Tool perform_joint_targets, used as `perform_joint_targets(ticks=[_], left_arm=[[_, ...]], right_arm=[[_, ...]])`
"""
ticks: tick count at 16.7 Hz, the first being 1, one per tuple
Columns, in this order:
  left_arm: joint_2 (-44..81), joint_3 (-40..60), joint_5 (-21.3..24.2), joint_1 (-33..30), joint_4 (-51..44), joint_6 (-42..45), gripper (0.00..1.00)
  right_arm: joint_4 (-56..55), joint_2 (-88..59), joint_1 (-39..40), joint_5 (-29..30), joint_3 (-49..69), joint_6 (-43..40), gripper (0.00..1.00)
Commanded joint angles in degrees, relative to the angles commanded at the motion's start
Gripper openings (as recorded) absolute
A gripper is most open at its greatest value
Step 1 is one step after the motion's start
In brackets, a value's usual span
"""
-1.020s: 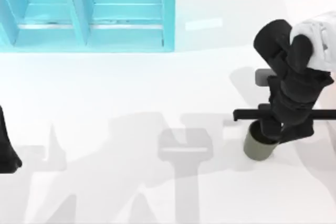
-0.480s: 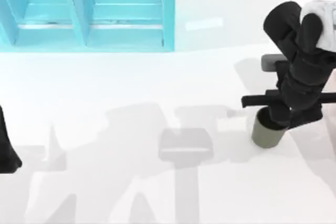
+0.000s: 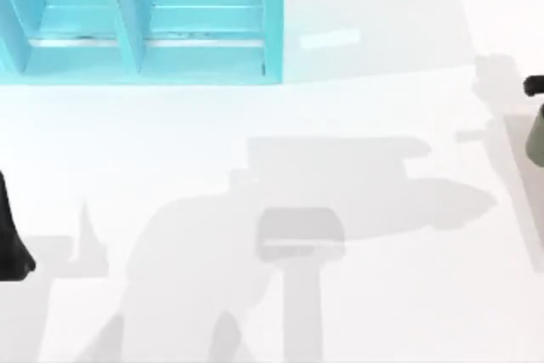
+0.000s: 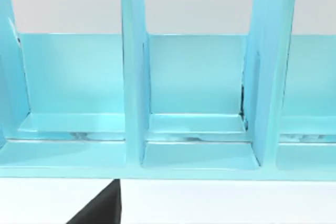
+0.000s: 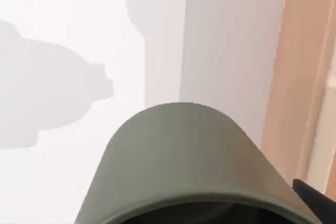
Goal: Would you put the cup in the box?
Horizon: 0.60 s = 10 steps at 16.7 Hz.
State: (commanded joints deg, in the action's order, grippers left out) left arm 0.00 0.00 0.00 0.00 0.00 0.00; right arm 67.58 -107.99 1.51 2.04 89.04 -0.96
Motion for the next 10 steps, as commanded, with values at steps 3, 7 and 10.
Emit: perform_joint_targets(ticks=[3, 7, 10], left_arm=[[0.0, 0.0, 0.0, 0.0, 0.0, 0.0, 1.0], [0.0, 0.0, 0.0, 0.0, 0.0, 0.0, 1.0], [0.0, 0.0, 0.0, 0.0, 0.0, 0.0, 1.0]], right_arm=[[4.69, 0.86, -13.14, 0.27, 4.16, -12.0, 0.0], [9.36, 1.77, -25.99, 0.38, 7.79, -23.38, 0.0], [10.84, 2.33, -30.32, 0.34, 8.78, -27.11, 0.0]])
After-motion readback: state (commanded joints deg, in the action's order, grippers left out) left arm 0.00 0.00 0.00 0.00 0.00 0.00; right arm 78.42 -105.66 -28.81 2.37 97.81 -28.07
